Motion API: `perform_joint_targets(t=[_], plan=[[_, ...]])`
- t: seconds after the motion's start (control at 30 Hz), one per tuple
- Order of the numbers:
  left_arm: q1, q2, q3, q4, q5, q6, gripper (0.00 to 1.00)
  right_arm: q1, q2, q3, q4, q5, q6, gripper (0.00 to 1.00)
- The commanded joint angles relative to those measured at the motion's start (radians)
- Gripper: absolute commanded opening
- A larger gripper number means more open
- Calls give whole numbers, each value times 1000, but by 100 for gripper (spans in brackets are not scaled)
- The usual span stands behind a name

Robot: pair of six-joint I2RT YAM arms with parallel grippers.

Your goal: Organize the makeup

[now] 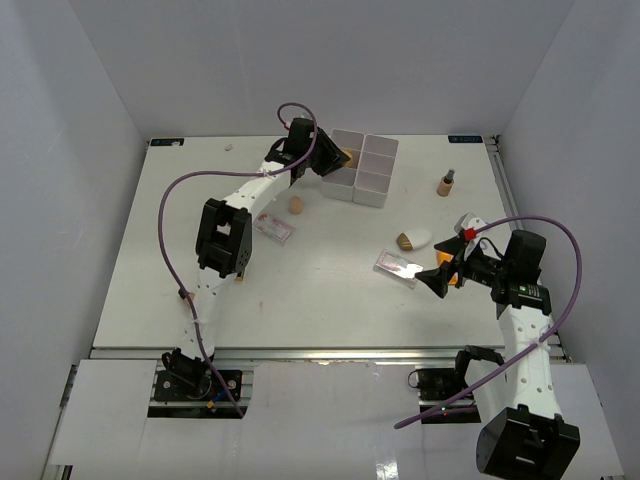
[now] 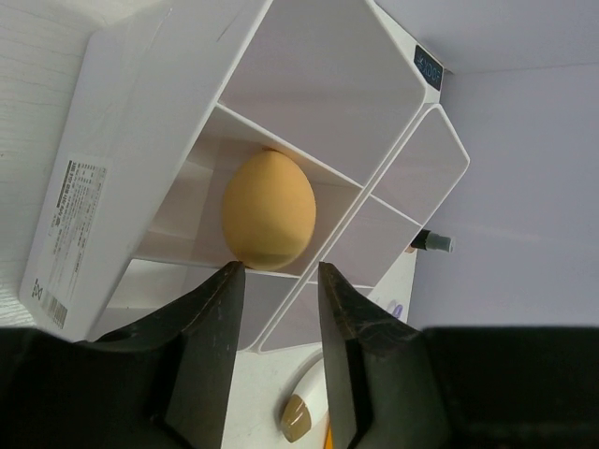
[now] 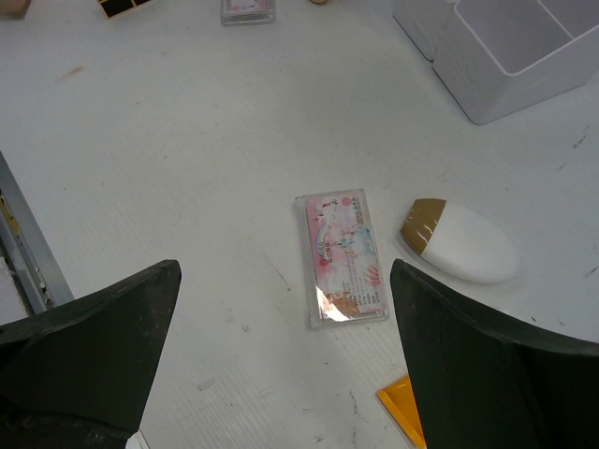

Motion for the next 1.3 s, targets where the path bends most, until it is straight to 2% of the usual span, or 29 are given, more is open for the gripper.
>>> perform_joint_targets(t=[0.0, 0.33, 0.47, 0.53, 0.67, 0.73, 0.87, 1.13, 1.27], plan=[[-3, -94, -10, -28, 8, 46, 51, -4, -11, -12, 14, -28, -10, 100], [-5, -136, -3, -26, 36, 97, 52, -7, -13, -16, 12, -44, -15, 100], [-9, -180, -4, -26, 50, 150, 53, -7, -16, -18, 10, -59, -22, 100], [-9, -230, -51, -26, 65, 195, 56, -9, -23, -20, 10, -66, -26, 100], [-9, -383, -218, -17, 70, 301, 65, -9, -31, -21, 4, -82, -34, 100], [-9, -505, -315, -5, 65, 362, 73, -9, -30, -21, -8, -92, -46, 100], [-2, -706, -583, 12, 20, 453, 81, -9, -23, -15, -34, -106, -68, 100], [60, -1035, -971, 5, -17, 478, 83, 17, 65, 79, -117, -149, -101, 100], [75, -1194, -1101, -1, -36, 527, 83, 166, 183, 202, -127, -32, -43, 97]])
